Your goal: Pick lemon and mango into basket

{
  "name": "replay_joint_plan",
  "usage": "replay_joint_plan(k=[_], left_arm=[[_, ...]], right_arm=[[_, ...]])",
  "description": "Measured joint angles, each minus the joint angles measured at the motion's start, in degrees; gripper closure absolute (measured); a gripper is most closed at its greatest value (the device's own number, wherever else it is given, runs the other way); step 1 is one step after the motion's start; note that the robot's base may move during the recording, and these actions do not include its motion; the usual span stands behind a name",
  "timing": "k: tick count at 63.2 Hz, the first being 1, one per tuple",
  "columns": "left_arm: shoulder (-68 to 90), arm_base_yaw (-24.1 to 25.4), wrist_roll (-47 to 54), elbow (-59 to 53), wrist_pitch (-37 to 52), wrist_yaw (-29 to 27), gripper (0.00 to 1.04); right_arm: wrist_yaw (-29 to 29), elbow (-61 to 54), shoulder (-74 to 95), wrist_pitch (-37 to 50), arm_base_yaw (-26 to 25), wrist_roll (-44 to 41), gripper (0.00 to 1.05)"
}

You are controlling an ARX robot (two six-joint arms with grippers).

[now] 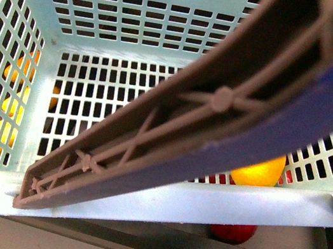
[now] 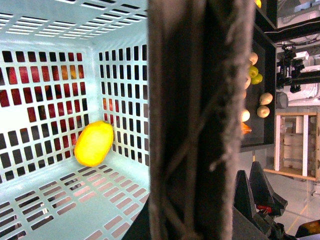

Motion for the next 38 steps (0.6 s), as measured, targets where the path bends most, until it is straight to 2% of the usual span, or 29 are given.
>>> replay_joint_plan(k=[10, 38], left_arm=[[0.0, -0.3, 0.4, 0.0, 0.0, 0.3, 1.0], [0.0, 0.1, 0.2, -0.2, 0.0, -0.2, 1.0]], right_arm=[[0.0, 0.0, -0.1, 0.0, -0.1, 0.0, 0.07], [-0.1, -0.1, -0.1, -0.1, -0.1, 0.0, 0.09]])
